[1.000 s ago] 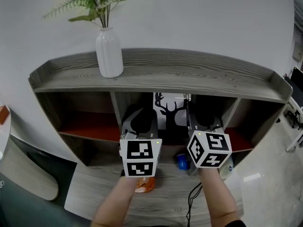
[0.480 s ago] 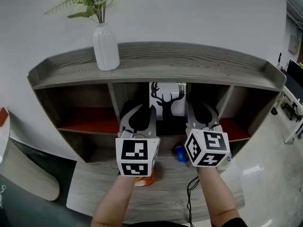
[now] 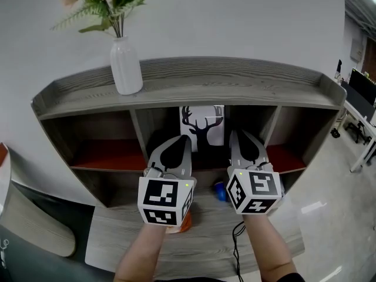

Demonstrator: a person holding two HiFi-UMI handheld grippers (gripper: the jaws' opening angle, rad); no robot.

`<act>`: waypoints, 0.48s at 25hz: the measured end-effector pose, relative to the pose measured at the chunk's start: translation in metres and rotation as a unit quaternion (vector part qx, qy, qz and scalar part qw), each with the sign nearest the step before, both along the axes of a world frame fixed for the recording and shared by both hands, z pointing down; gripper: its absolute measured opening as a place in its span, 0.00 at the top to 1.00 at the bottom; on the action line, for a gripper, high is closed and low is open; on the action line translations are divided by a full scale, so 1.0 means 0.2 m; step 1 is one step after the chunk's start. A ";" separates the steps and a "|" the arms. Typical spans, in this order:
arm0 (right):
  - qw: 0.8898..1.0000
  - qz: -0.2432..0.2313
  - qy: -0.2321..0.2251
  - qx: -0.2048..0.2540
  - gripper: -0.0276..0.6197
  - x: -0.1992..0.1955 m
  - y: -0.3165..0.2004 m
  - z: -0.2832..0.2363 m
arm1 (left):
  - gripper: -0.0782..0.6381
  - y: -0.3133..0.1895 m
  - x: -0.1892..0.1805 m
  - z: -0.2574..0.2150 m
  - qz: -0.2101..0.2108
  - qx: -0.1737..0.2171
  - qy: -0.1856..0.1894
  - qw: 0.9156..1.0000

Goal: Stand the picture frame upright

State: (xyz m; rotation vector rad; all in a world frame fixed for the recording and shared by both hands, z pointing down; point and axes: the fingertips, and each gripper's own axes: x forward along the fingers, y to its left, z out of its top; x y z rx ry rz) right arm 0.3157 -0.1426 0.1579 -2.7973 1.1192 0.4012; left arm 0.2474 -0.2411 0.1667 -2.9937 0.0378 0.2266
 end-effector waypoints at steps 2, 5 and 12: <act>1.000 -0.003 0.001 0.002 0.95 -0.02 0.01 0.00 | 0.90 0.02 0.00 0.00 0.008 0.000 -0.003 1.000; 1.000 -0.004 0.005 0.001 0.96 -0.04 0.03 0.01 | 0.90 0.03 0.01 0.02 0.011 0.001 -0.011 1.000; 1.000 -0.006 0.012 -0.010 0.96 -0.11 0.06 0.04 | 0.90 0.07 -0.02 0.04 0.011 0.012 -0.006 1.000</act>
